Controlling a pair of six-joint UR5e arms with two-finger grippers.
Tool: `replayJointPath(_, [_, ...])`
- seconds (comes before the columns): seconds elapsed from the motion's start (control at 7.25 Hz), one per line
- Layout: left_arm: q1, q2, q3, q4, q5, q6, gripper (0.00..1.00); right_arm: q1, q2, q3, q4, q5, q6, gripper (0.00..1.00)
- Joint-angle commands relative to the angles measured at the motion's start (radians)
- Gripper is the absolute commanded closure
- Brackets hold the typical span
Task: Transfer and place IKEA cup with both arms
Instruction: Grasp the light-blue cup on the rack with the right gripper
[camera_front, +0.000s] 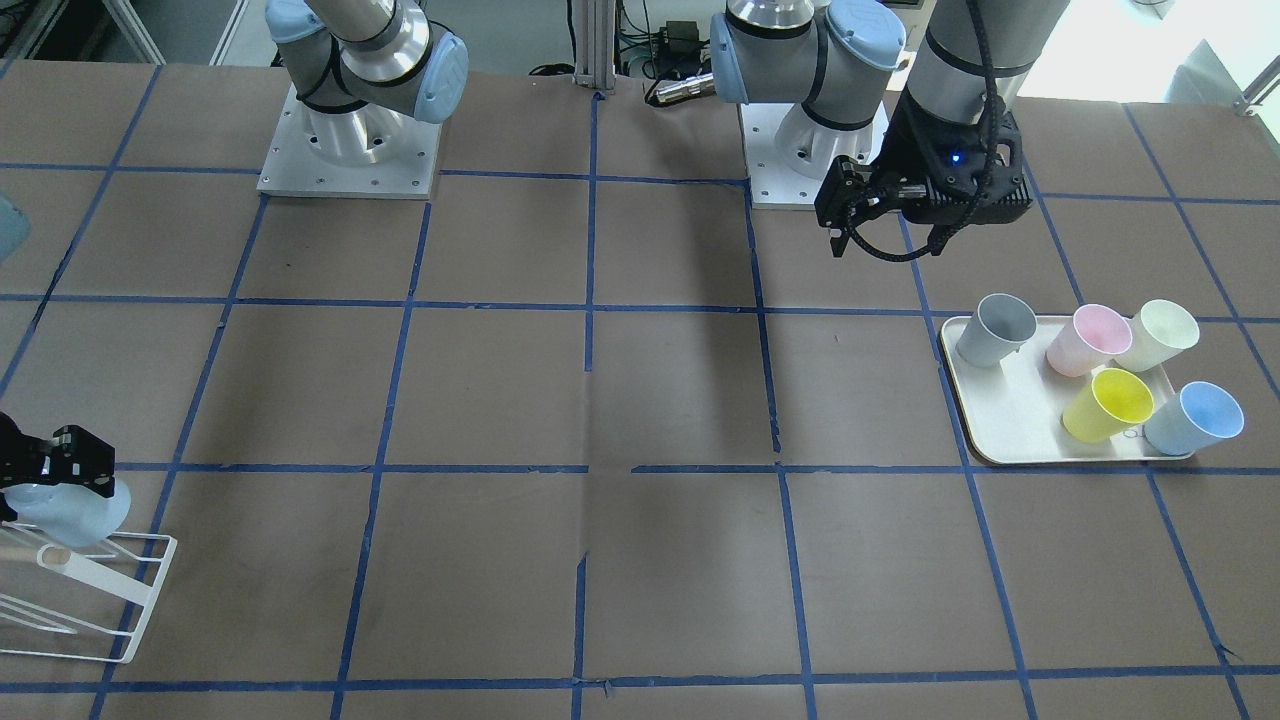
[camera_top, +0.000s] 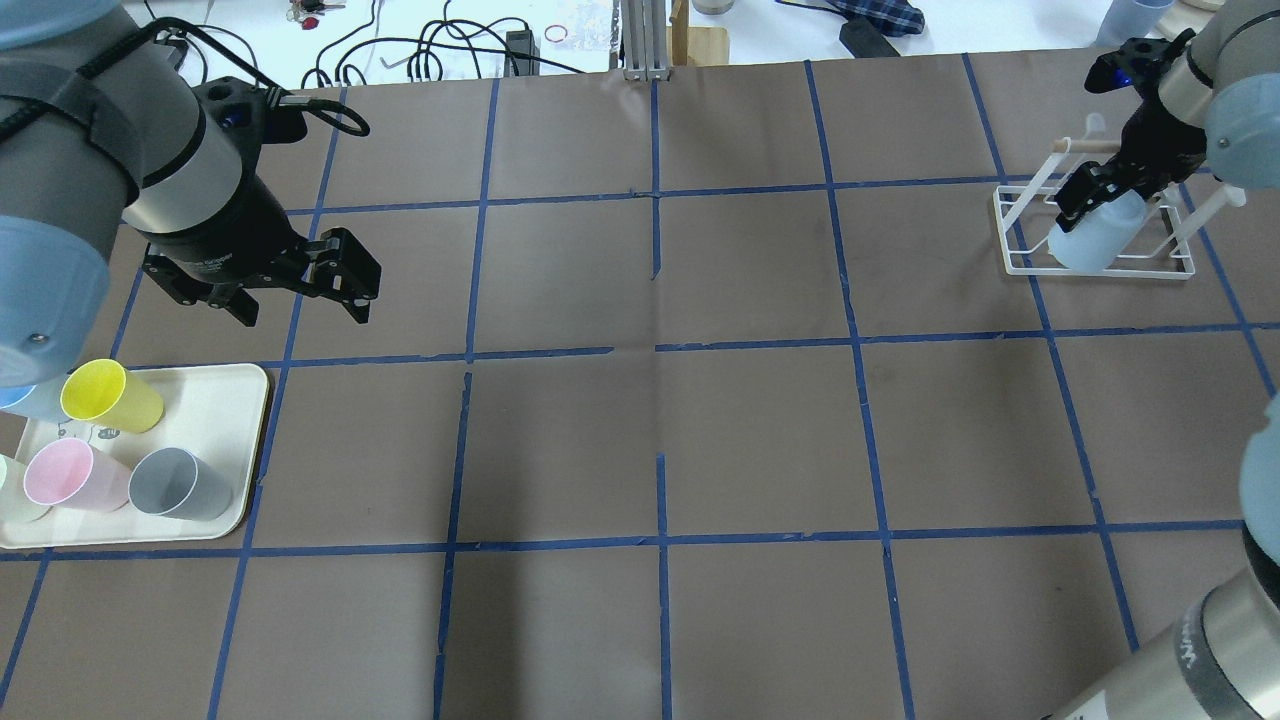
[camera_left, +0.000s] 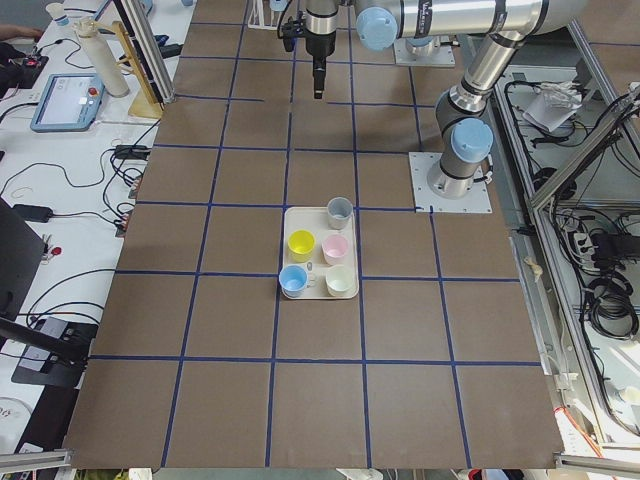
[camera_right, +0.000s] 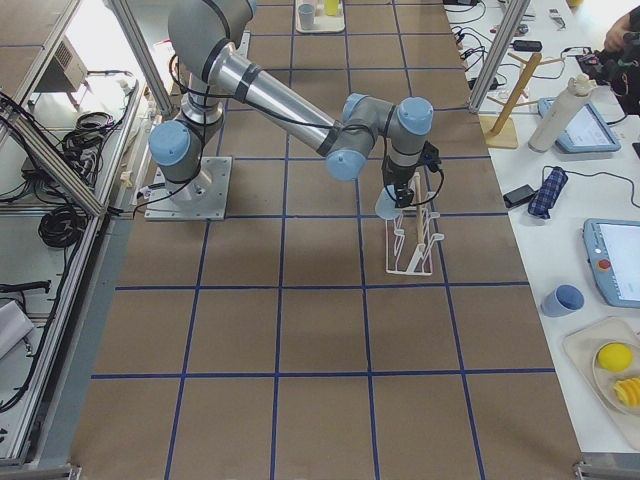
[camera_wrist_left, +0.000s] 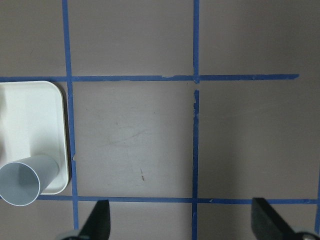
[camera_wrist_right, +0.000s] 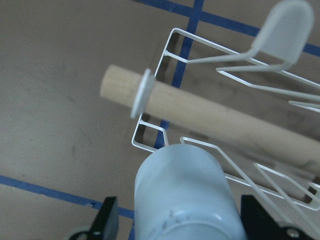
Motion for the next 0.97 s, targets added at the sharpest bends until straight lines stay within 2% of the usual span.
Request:
replayJointPath(0.0, [0.000,0.003,0.000,0.000,0.004,0.009,0.00,-0.007,-0.004,-0.008,0.003,0.008,-0.023,0.56])
replayJointPath(0.14, [0.008,-0.003,0.000,0.000,0.004,0.012,0.00,-0.007,-0.012,-0.013,0.010,0.010,-0.033,0.63])
replayJointPath(0.41, [0.008,-0.021,-0.002,0.011,-0.005,0.011,0.00,-0.007,-0.061,-0.018,0.036,0.010,-0.034,0.66])
replayJointPath(0.83, [0.012,-0.021,-0.003,0.013,-0.007,-0.006,0.00,0.005,-0.255,-0.018,0.241,0.009,-0.030,0.66])
